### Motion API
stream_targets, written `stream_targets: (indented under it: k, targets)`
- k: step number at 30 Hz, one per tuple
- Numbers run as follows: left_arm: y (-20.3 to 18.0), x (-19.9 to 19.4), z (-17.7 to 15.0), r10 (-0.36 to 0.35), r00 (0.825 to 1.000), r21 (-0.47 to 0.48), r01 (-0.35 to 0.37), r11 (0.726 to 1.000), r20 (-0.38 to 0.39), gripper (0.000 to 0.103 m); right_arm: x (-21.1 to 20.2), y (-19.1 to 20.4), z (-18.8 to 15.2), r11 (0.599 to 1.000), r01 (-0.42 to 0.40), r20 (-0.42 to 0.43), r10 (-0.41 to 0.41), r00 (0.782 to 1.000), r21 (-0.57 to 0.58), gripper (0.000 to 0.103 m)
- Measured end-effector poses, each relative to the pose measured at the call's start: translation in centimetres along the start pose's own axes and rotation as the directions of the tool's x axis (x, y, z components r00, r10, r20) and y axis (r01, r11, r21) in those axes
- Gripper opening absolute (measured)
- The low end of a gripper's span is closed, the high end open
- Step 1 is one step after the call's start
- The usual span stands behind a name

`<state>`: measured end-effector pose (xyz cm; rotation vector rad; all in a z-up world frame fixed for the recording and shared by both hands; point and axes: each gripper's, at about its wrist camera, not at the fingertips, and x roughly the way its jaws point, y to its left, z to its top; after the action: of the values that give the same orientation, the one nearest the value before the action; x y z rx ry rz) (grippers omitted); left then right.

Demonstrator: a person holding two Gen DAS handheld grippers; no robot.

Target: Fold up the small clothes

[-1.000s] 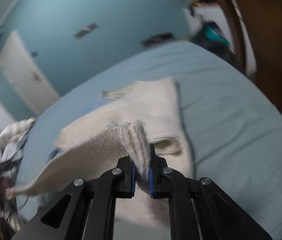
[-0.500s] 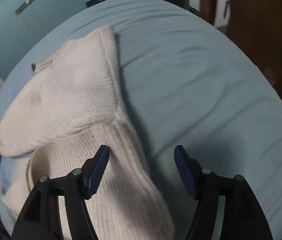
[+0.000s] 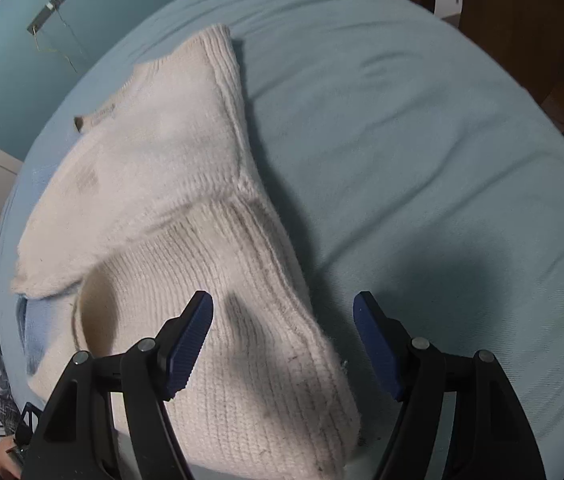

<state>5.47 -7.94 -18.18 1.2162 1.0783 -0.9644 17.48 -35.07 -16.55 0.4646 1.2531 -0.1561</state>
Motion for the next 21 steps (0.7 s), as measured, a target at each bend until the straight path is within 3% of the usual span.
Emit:
stream_targets:
  k: [1,2,3,5,7,9,12,13,15,17,19,21]
  targets:
    - [0.2,-0.4,-0.1,-0.042,0.999,-0.024,0.043,0.999,0.033,0.084,0.2,-0.1,0.0,1.0,0.009,-0.011,-0.009,1.0,0.001,0.069]
    - [0.5,-0.9,-0.2,-0.066,0.995,-0.053,0.07,0.996,0.071,0.067,0.3,-0.3,0.0,1.0,0.006,-0.016,-0.006,1.0,0.004,0.069]
    - [0.8,-1.4,-0.4,-0.07,0.992,-0.076,0.078,0.994,0.105,0.039,0.3,-0.4,0.0,1.0,-0.009,-0.016,0.009,1.0,0.009,0.069]
    - [1.7,-2.1,-0.6,-0.048,0.99,-0.137,0.066,0.988,0.13,0.015,0.4,-0.7,0.1,0.999,-0.044,-0.02,0.045,0.999,0.022,0.069]
    - [2.7,-2.9,-1.0,-0.061,0.986,-0.21,0.093,0.973,0.155,0.012,0.6,-0.9,0.1,0.999,-0.046,-0.029,0.047,0.998,0.026,0.069]
    - [3.2,-5.0,-1.8,-0.024,0.977,-0.26,0.08,0.962,0.214,0.011,0.8,-0.7,0.1,0.999,-0.047,-0.036,0.047,0.998,0.004,0.067]
    - [4.4,-9.3,-3.9,0.089,0.944,-0.389,0.044,0.92,0.317,0.011,-0.5,0.0,0.0,0.997,-0.042,0.036,0.045,0.998,-0.061,0.014]
    - [4.8,-11.0,-5.0,0.153,0.924,-0.441,0.018,0.897,0.349,0.011,-1.1,0.1,-0.1,0.997,-0.031,0.067,0.036,0.997,-0.074,0.01]
    - [5.9,-14.2,-7.5,0.282,0.875,-0.557,-0.016,0.83,0.394,0.011,-2.7,0.5,-0.7,0.995,-0.058,0.122,0.068,0.99,-0.084,0.008]
    - [7.4,-16.5,-10.3,0.378,0.84,-0.676,-0.018,0.737,0.389,0.011,-5.5,1.1,-1.6,0.993,-0.074,0.217,0.093,0.972,-0.095,0.007]
    - [8.3,-18.7,-13.2,0.457,0.803,-0.776,0.011,0.63,0.382,0.01,-8.8,1.8,-3.2,0.988,-0.109,0.338,0.139,0.931,-0.106,0.007]
    - [8.8,-20.8,-16.3,0.536,0.763,-0.857,0.046,0.513,0.362,0.01,-12.3,2.4,-5.7,0.988,-0.111,0.467,0.15,0.871,-0.111,0.007]
